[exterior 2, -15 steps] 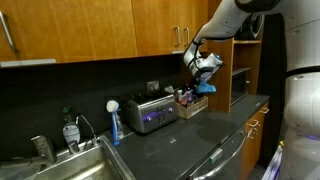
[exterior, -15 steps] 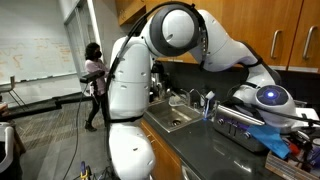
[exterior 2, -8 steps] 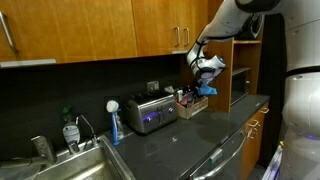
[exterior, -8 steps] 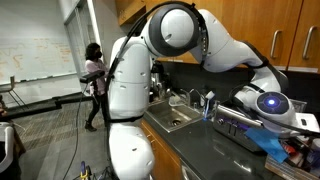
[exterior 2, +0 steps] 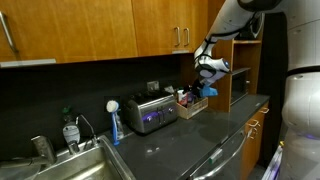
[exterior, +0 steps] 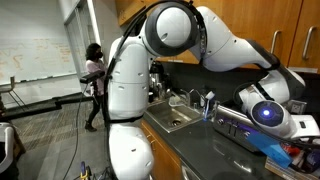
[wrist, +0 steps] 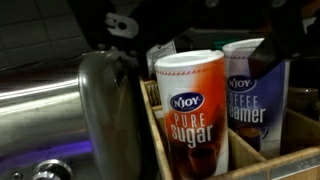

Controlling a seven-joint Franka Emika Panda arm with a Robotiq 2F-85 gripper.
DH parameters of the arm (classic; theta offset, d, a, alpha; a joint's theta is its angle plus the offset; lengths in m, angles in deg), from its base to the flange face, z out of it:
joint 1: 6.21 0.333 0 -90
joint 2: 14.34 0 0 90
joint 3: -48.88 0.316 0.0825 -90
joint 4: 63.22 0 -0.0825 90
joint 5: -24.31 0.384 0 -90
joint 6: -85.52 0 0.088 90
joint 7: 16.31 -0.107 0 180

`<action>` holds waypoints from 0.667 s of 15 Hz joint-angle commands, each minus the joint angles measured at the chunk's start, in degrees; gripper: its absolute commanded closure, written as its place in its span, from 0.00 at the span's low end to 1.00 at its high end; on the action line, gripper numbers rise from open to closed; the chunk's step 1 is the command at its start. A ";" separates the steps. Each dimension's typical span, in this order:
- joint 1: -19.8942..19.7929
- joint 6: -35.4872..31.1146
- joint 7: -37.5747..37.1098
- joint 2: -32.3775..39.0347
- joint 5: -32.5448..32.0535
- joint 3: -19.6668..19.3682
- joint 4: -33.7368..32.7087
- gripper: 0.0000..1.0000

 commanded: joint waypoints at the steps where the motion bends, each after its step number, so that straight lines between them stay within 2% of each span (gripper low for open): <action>1: -0.17 2.76 3.27 -1.22 2.70 -0.16 3.51 0.00; 10: -0.11 9.86 23.32 -1.19 15.66 -1.67 6.82 0.00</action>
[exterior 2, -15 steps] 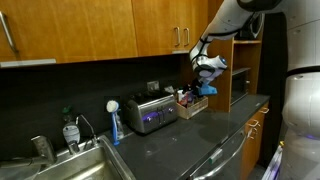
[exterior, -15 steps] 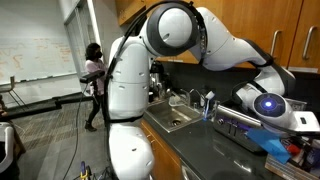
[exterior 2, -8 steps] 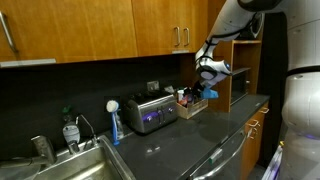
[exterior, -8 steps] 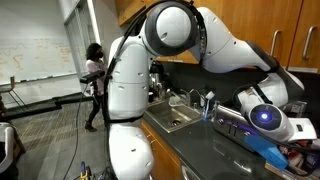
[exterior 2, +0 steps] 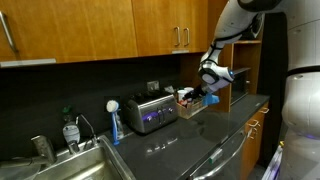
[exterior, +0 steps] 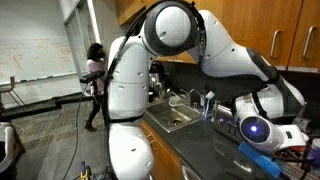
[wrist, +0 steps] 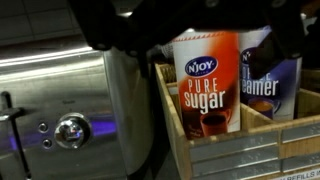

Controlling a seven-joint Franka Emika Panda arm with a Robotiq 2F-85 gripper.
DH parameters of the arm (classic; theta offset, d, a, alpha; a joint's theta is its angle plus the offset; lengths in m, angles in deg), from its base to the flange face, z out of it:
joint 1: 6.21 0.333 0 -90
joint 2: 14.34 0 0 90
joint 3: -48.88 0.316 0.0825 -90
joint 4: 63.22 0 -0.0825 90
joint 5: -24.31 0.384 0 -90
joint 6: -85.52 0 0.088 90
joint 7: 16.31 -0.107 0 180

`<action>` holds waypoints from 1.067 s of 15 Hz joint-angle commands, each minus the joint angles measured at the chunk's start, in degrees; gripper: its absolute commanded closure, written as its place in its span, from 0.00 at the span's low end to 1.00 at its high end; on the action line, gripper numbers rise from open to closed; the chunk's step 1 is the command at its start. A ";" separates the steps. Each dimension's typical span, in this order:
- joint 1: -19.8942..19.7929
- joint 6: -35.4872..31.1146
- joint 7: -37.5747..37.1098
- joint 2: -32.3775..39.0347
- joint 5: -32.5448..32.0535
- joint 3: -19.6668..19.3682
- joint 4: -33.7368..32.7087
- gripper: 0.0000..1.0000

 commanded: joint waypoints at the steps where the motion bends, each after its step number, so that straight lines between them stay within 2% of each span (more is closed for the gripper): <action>1: -0.05 4.01 8.36 -0.93 4.81 -0.86 1.84 0.00; 12: -0.23 12.59 19.85 2.14 11.48 -1.85 1.53 0.00; 13: -0.29 13.04 19.93 2.94 11.99 -1.92 0.85 0.00; 14: 1.39 13.06 17.56 3.70 10.52 -4.13 -0.64 0.00; 15: -0.50 13.02 17.66 4.71 11.25 -2.39 -1.56 0.00; 16: -0.49 12.97 17.48 5.54 11.61 -2.63 -2.53 0.00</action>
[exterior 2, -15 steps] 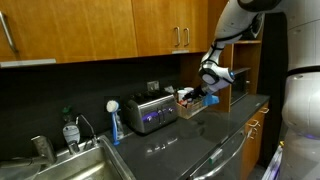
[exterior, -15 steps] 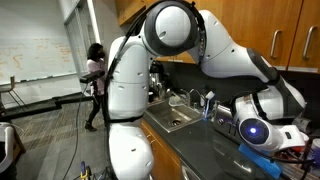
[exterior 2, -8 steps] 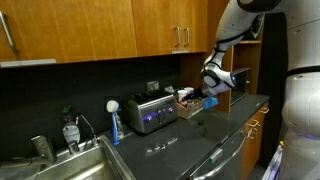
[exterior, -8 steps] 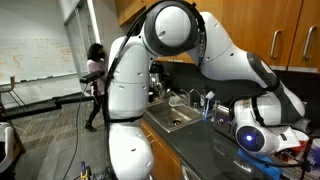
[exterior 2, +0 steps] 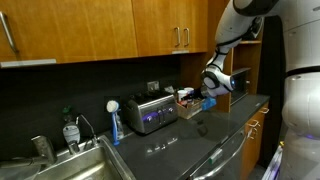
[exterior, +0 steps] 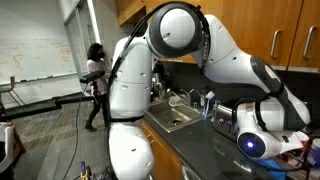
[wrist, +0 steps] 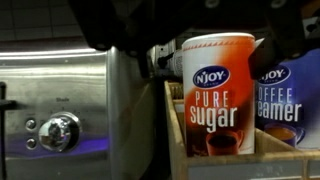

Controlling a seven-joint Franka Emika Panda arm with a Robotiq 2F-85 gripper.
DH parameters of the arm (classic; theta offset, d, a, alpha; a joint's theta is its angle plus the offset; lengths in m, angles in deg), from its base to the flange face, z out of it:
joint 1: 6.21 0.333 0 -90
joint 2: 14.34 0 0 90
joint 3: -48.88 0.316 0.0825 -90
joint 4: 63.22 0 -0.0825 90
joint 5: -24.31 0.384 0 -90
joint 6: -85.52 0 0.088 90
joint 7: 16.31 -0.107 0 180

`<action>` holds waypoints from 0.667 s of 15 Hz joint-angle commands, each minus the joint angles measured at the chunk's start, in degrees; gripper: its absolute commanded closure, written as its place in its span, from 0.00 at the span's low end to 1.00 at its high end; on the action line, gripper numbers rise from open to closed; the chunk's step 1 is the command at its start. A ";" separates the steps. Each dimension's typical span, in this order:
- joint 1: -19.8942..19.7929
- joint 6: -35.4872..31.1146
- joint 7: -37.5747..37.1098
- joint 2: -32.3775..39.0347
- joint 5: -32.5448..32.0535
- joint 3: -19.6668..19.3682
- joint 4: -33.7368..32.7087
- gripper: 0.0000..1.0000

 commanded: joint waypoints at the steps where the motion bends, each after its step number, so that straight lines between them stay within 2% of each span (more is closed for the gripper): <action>1: -0.64 0.14 -0.15 3.70 2.25 -0.32 -4.49 0.00; 5: -0.67 -0.68 -1.40 6.57 3.93 -0.69 -8.56 0.00; 10: -0.15 -1.09 -5.08 8.25 2.64 -0.47 -10.44 0.00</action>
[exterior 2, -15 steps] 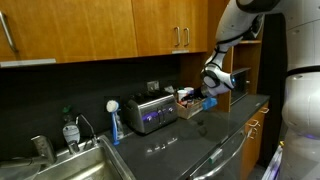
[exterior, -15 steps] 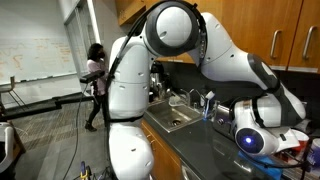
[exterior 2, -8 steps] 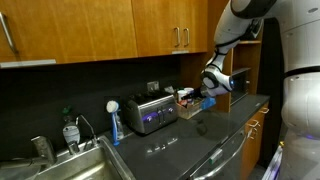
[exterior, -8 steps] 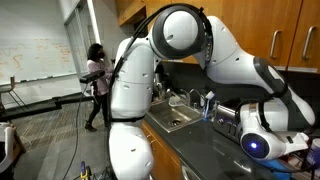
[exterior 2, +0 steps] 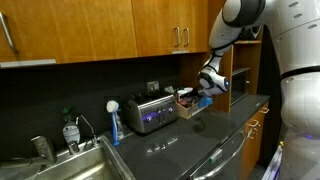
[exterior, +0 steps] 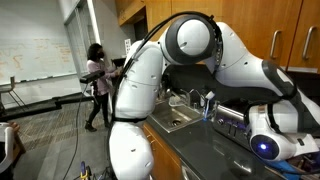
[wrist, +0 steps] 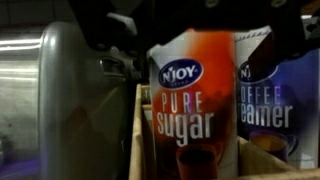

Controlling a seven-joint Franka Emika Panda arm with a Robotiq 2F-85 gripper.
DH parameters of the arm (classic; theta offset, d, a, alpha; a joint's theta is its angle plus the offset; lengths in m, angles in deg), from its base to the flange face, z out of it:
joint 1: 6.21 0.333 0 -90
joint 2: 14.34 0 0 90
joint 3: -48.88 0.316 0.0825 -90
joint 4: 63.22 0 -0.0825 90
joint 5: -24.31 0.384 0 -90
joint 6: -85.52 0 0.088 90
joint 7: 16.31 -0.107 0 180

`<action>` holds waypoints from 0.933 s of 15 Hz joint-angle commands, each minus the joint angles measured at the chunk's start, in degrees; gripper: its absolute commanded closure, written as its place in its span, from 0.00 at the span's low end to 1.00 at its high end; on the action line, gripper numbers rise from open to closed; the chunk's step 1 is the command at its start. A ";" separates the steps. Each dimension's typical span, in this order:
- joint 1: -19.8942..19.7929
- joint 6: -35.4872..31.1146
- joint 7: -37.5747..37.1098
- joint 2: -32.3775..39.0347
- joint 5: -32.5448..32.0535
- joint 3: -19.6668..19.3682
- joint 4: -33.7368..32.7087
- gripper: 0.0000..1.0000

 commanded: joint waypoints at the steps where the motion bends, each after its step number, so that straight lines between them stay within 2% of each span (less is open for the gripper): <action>1: 0.69 -1.25 -3.55 1.25 -0.44 0.18 -1.79 0.00; 4: 1.01 -1.30 -6.20 1.85 -1.00 0.40 -2.13 0.00; 14: 1.17 0.01 -7.10 5.26 -0.34 -0.16 -5.62 0.00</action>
